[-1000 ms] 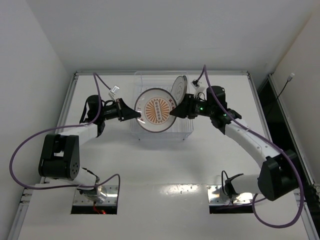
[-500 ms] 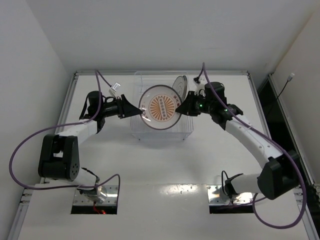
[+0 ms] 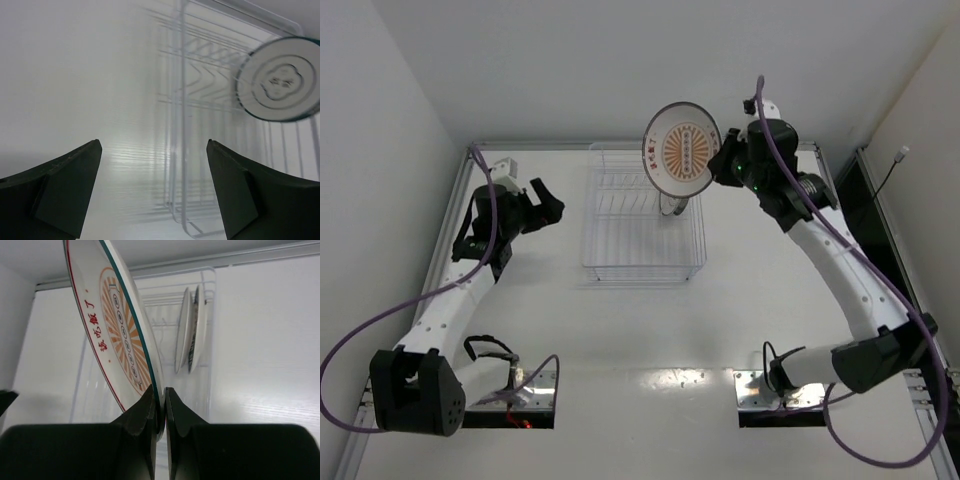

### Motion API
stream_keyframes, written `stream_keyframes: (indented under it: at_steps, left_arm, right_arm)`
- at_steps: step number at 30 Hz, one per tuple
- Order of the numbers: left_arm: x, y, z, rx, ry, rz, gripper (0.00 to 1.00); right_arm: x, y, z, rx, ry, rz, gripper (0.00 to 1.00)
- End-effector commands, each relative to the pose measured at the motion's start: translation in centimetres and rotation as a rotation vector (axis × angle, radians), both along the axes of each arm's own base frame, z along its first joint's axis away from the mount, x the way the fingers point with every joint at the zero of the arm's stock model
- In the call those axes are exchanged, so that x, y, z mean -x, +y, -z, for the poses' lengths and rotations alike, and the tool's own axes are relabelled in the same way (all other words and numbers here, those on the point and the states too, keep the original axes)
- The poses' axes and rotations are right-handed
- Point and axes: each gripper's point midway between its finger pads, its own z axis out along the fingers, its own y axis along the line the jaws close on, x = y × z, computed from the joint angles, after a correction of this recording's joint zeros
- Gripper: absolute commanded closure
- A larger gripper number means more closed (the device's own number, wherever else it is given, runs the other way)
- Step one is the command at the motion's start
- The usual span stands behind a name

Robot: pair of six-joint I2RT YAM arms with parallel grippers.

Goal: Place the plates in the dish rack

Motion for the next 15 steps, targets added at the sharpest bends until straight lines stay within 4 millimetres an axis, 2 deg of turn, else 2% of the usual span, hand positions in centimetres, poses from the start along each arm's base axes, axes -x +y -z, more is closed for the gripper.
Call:
stream_keyframes:
  at_steps: [1, 2, 3, 4, 5, 7, 8, 9, 10, 12, 15]
  left_arm:
    - [0.5, 5.5, 0.1, -0.141, 0.042, -0.286, 0.16]
    - [0.5, 6.3, 0.1, -0.158, 0.041, -0.324, 0.15]
    - [0.5, 6.5, -0.1, -0.164, 0.044, -0.336, 0.15]
    - [0.5, 6.5, -0.1, -0.156, 0.044, -0.34, 0.15]
    - [0.5, 6.5, -0.1, -0.156, 0.044, -0.34, 0.15]
    - [0.6, 6.5, 0.4, -0.161, 0.064, -0.339, 0.15]
    - [0.6, 6.5, 0.4, -0.161, 0.064, -0.339, 0.15]
    - [0.6, 6.5, 0.4, -0.161, 0.064, -0.339, 0.15]
    - [0.6, 6.5, 0.4, -0.161, 0.064, -0.339, 0.15]
    - [0.6, 6.5, 0.4, -0.161, 0.064, -0.339, 0.15]
    - [0.4, 6.3, 0.0, -0.155, 0.055, -0.331, 0.15]
  right_arm:
    - [-3.3, -1.0, -0.9, 0.09, -0.016, 0.133, 1.0]
    - [-3.6, -1.1, -0.4, 0.131, 0.001, 0.159, 1.0]
    - [-4.1, -1.0, -1.3, 0.137, -0.013, 0.179, 1.0]
    - [-4.5, -0.9, -1.0, 0.167, -0.003, 0.191, 1.0]
    - [-5.6, -1.3, 0.6, 0.211, 0.029, 0.232, 1.0]
    - [-6.1, -0.2, 0.7, 0.24, 0.045, 0.228, 1.0]
    - [-6.7, -0.1, 2.6, 0.292, 0.086, 0.248, 1.0]
    - [-7.0, 0.6, 2.0, 0.305, 0.074, 0.257, 1.0]
    - [-7.4, 0.0, 2.3, 0.337, 0.08, 0.297, 1.0]
    - [-8.1, 1.0, 3.8, 0.393, 0.123, 0.308, 1.0]
    - [-8.9, 1.1, 4.7, 0.444, 0.138, 0.34, 1.0]
